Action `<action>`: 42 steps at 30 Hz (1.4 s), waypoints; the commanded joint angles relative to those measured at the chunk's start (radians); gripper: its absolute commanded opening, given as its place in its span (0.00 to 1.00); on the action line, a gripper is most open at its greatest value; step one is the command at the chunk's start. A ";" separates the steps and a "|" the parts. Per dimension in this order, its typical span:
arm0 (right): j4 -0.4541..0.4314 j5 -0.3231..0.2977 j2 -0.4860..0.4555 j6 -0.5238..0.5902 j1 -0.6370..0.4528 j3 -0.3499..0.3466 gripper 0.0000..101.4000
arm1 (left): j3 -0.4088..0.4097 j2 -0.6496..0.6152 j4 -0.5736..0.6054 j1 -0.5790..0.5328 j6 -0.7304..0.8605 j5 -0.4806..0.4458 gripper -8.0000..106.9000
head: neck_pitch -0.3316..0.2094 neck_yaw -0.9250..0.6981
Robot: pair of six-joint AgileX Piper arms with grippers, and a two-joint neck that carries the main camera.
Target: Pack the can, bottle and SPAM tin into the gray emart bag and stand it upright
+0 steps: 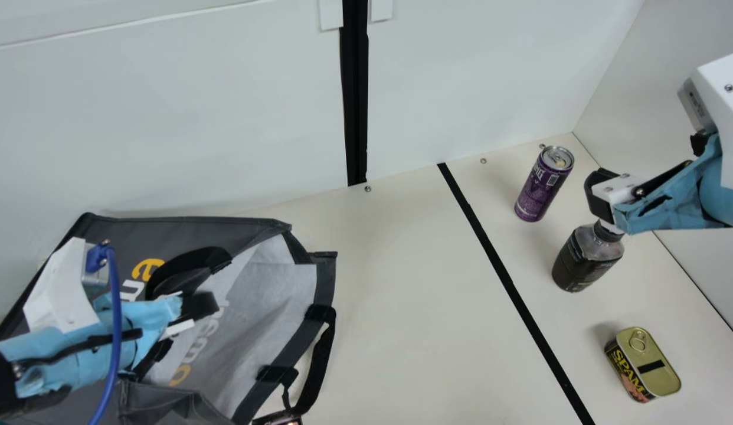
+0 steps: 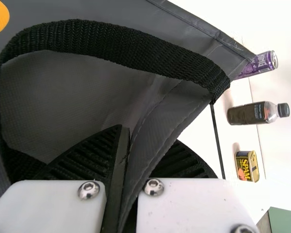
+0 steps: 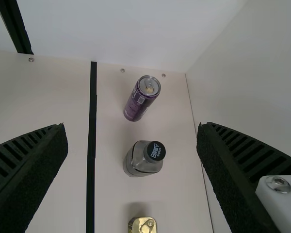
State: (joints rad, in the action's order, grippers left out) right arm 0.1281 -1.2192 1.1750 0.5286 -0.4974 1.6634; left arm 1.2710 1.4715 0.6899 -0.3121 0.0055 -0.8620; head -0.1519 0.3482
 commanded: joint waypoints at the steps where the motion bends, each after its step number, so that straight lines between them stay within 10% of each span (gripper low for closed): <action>1: 0.000 0.000 0.000 0.000 0.000 0.000 0.94 | 0.000 0.000 0.000 0.000 0.000 0.000 0.00 | -0.023 0.001; 42: 0.000 0.000 0.000 0.000 0.000 0.000 0.94 | 0.000 0.000 0.000 0.000 0.002 -0.002 0.00 | -0.023 0.001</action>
State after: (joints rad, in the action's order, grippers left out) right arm 0.1281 -1.2192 1.1750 0.5286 -0.4974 1.6634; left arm 1.2710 1.4715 0.6899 -0.3121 0.0074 -0.8643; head -0.1519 0.3467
